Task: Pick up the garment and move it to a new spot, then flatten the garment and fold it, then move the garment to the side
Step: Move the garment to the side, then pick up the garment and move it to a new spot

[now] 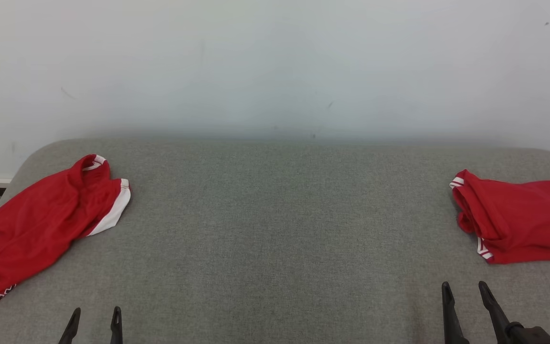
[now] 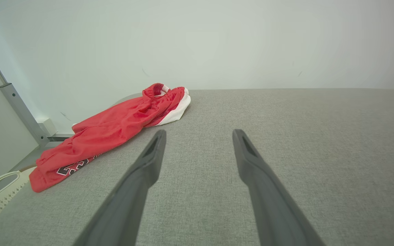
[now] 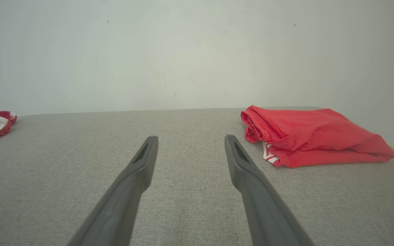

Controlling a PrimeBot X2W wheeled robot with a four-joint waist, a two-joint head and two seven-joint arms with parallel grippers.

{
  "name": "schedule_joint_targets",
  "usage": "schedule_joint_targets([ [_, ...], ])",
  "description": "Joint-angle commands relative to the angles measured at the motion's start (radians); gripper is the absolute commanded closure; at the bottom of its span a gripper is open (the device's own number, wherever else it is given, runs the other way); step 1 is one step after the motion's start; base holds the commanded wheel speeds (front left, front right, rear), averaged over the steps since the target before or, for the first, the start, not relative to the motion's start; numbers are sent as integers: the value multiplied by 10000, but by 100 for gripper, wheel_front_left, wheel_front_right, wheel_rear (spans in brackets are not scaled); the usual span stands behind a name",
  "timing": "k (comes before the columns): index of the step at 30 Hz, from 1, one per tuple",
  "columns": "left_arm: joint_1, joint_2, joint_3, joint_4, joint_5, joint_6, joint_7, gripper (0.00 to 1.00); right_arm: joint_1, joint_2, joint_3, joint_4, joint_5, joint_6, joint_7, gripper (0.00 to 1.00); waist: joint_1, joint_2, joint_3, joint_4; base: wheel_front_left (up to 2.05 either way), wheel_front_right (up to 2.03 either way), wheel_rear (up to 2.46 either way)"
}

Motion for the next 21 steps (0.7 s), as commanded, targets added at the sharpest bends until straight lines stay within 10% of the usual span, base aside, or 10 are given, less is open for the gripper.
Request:
schedule_joint_targets([
  [1,85,20,49,-24,15,12,-32,0,102,9,-23,-49,0,-25,-2,0,0,0,-4,8,0,0,0],
  [21,233,-170,316,-174,146,12,-32,0,166,11,-177,70,144,-25,-2,0,0,0,-121,239,0,0,0],
])
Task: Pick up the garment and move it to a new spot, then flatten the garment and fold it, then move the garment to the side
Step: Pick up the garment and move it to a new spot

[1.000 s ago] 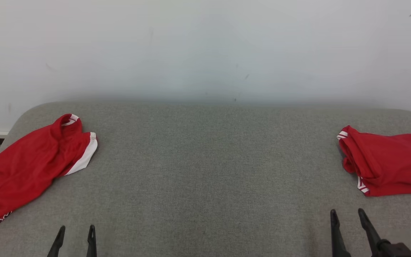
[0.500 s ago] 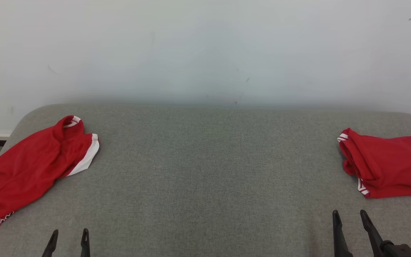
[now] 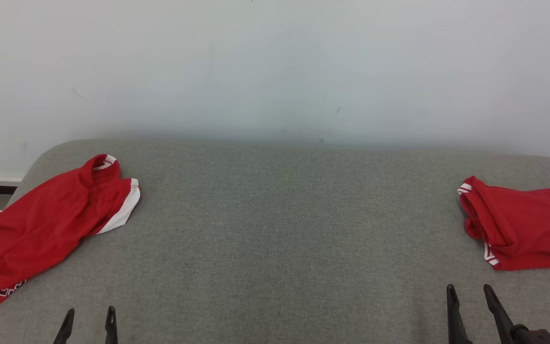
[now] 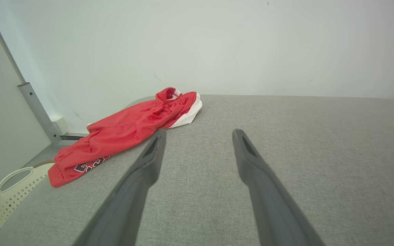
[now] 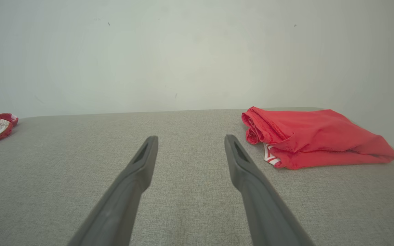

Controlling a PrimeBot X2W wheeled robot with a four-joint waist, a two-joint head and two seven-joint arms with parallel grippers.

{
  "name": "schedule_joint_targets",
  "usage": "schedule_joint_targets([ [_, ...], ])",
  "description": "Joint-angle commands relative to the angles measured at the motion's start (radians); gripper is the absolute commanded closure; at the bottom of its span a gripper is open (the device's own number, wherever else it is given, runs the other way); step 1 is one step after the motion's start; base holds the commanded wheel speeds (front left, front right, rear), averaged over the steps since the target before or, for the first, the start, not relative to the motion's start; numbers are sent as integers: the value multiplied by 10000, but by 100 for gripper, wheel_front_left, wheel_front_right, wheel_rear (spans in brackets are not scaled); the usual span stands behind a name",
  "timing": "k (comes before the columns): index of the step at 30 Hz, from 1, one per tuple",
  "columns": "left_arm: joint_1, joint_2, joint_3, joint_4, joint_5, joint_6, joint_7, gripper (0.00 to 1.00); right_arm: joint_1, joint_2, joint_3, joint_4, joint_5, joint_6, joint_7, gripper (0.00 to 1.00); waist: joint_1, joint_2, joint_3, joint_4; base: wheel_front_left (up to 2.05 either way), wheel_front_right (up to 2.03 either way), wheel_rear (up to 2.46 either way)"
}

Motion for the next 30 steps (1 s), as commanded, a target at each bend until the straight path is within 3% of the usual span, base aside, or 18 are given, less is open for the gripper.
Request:
schedule_joint_targets([
  [1,193,-42,86,-30,129,12,-32,0,117,11,-23,26,51,-25,-2,0,0,0,-6,38,0,0,0],
  [11,18,-97,35,-22,191,18,-31,0,101,11,115,101,153,-26,-2,0,0,0,53,548,0,0,0],
  [30,-2,-110,181,-11,306,90,-32,0,39,10,111,238,257,-26,-1,0,0,0,7,3281,0,0,0],
])
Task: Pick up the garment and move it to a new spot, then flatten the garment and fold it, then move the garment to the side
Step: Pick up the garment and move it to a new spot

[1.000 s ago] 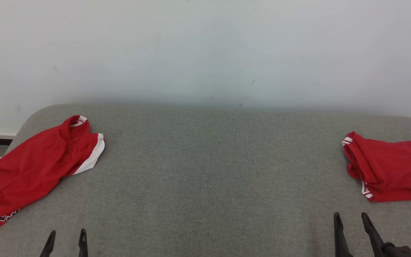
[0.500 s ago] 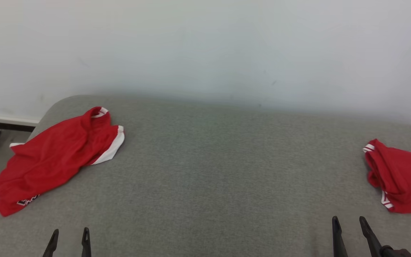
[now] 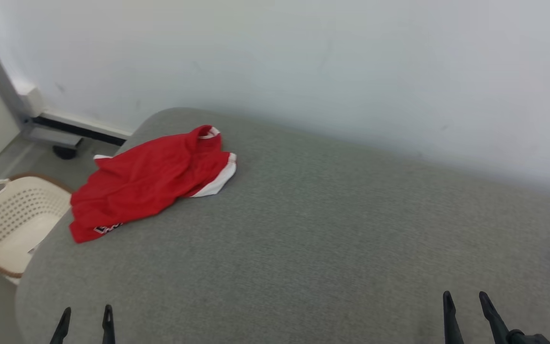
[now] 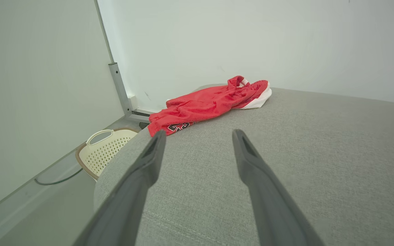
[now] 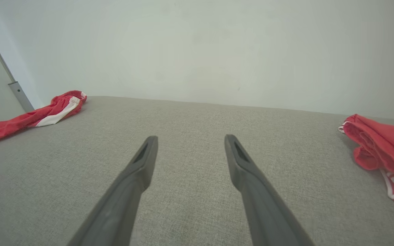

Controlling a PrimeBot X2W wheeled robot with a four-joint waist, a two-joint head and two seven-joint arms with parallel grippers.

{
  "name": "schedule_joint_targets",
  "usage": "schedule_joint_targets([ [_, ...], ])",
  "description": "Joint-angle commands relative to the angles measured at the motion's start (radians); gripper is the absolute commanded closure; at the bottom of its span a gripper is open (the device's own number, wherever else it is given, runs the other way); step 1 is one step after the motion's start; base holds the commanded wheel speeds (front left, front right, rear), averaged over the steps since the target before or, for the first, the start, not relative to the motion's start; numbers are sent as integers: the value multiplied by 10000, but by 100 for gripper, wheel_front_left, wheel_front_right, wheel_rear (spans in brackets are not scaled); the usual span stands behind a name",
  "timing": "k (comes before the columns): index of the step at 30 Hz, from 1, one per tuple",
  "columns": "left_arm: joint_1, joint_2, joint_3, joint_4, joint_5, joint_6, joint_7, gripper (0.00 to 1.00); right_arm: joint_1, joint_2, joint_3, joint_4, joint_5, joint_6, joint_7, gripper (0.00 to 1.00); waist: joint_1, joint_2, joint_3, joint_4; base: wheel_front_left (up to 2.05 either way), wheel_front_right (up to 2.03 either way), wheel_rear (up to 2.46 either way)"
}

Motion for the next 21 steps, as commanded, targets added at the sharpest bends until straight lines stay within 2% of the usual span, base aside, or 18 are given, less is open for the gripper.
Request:
schedule_joint_targets([
  [1,45,60,54,-16,10,13,-29,0,-65,8,32,-6,47,-26,-2,0,0,0,-53,732,0,0,0],
  [8,65,102,303,-61,-105,33,-30,0,-293,8,234,52,49,-26,-1,0,0,0,68,1208,0,0,0],
  [21,179,-55,613,-266,-80,66,-30,0,-676,6,471,298,-49,-26,-2,0,0,0,190,1300,0,0,0],
])
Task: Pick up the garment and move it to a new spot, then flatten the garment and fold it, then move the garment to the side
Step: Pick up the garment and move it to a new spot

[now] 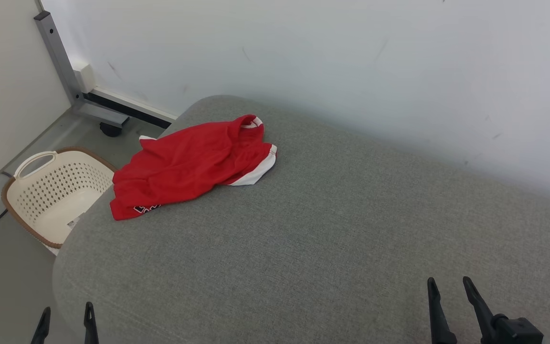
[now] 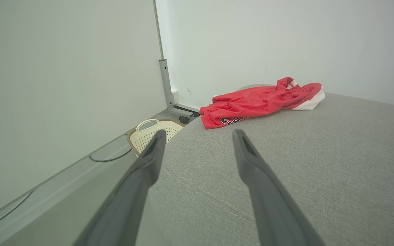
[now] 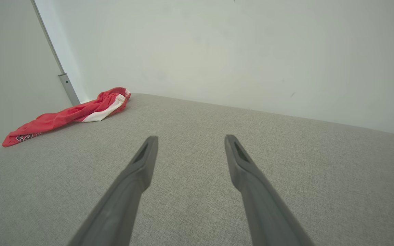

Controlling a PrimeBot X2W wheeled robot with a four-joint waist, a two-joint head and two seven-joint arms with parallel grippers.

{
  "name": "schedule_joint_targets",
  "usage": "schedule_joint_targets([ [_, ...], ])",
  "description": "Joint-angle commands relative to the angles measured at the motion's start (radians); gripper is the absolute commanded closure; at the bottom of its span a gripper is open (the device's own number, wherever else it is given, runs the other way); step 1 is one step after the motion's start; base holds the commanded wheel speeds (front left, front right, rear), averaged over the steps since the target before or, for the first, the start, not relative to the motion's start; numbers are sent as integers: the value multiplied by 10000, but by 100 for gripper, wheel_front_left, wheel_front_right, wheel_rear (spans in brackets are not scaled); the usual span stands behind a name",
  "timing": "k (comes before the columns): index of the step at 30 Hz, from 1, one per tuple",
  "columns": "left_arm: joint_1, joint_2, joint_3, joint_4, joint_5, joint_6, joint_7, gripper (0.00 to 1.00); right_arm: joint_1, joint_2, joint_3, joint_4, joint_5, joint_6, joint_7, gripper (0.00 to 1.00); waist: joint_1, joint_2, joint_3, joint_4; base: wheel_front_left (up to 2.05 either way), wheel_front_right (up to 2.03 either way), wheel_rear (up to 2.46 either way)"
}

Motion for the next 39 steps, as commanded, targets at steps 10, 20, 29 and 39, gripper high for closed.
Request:
schedule_joint_targets([
  [10,-942,289,-238,450,-240,-106,-32,0,165,2,-35,-213,-31,-26,-2,0,0,0,63,-481,0,0,0],
  [20,-4078,1933,-647,1831,-1208,-152,45,0,-1156,-6,581,-457,-525,-26,-2,0,0,0,1407,-2105,0,0,0],
  [29,-7052,4019,-2069,3466,-2556,-146,836,0,-2548,-4,1248,-1076,-629,-26,-1,0,0,0,3110,-3743,0,0,0],
  [39,-9323,5351,-3585,5132,-4329,-146,1536,0,-3354,-1,1513,-1525,-797,-26,-1,0,0,0,4520,-4757,0,0,0],
])
